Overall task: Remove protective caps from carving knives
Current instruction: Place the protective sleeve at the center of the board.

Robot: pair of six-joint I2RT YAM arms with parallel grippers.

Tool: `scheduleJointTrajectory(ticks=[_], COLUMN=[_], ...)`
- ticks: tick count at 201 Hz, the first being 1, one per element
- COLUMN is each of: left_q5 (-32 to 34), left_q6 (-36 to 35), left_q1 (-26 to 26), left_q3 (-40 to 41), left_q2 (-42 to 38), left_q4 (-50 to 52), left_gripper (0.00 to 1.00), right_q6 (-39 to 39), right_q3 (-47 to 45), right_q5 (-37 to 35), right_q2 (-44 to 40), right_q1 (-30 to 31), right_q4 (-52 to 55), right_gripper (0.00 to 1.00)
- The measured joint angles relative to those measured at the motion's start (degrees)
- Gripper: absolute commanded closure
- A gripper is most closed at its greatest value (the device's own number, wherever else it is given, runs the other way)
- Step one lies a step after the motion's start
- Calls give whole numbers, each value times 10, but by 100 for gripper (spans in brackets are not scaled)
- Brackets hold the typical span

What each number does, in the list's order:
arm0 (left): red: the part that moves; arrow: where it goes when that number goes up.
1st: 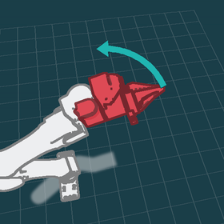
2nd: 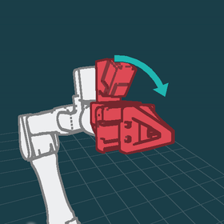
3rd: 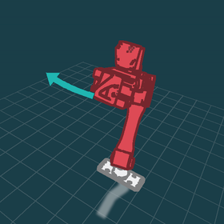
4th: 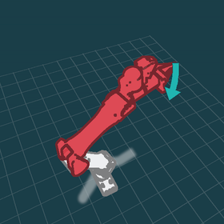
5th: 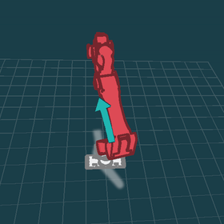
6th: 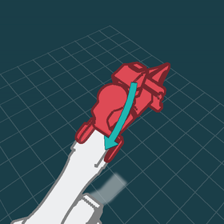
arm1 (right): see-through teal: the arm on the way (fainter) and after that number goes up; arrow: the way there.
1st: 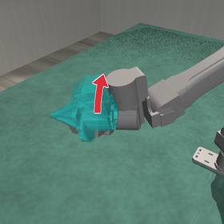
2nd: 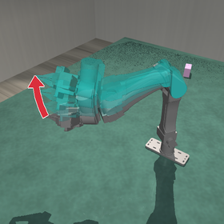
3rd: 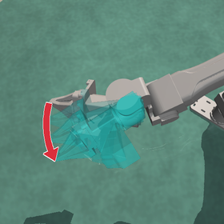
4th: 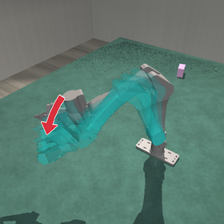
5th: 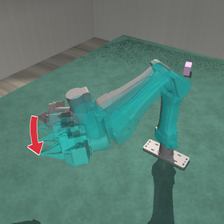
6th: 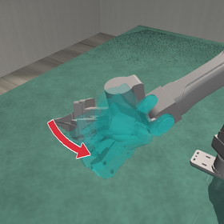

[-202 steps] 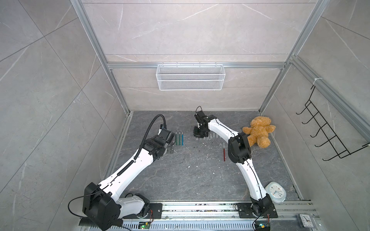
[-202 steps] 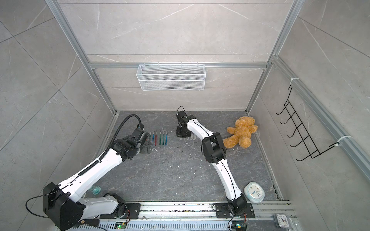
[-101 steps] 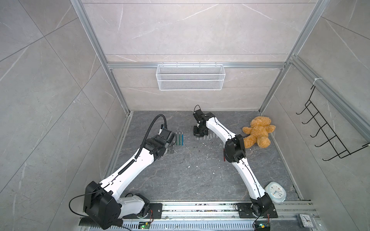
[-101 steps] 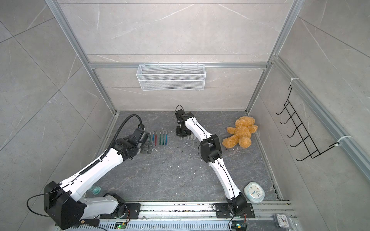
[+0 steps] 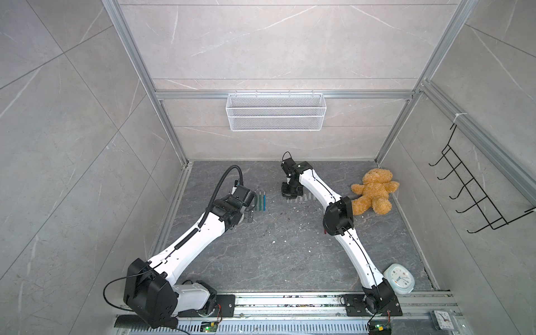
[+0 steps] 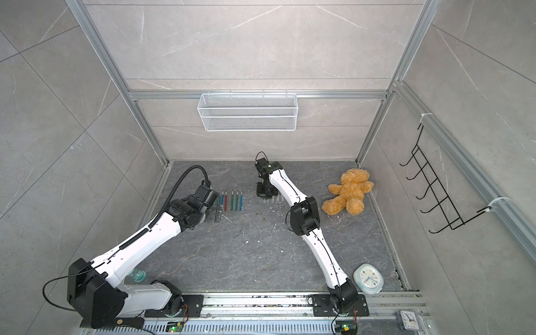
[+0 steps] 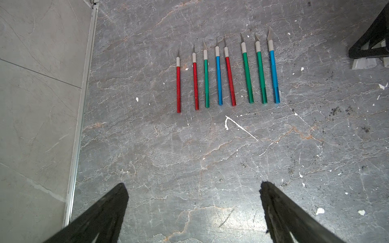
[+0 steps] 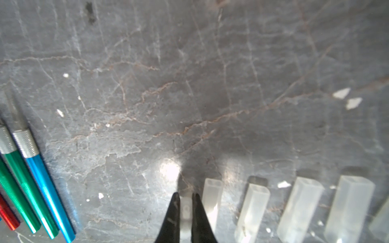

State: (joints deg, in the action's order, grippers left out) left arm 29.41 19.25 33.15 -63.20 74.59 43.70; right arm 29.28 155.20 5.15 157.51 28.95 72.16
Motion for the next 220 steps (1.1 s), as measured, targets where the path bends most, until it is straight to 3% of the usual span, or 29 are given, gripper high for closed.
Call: scheduleJointTrajectory(ticks=[78, 220], left_q5=[0, 0], left_q6=[0, -2], left_q1=[0, 0], left_q3=[-7, -12], left_q2=[6, 9], left_q4=[2, 13], left_gripper=[0, 0], right_q6=[-10, -11], right_q3=[29, 84], right_q5=[7, 13], right_q2=[15, 20], right_q1=[-2, -2], right_q4=[17, 49], right_gripper=[76, 74])
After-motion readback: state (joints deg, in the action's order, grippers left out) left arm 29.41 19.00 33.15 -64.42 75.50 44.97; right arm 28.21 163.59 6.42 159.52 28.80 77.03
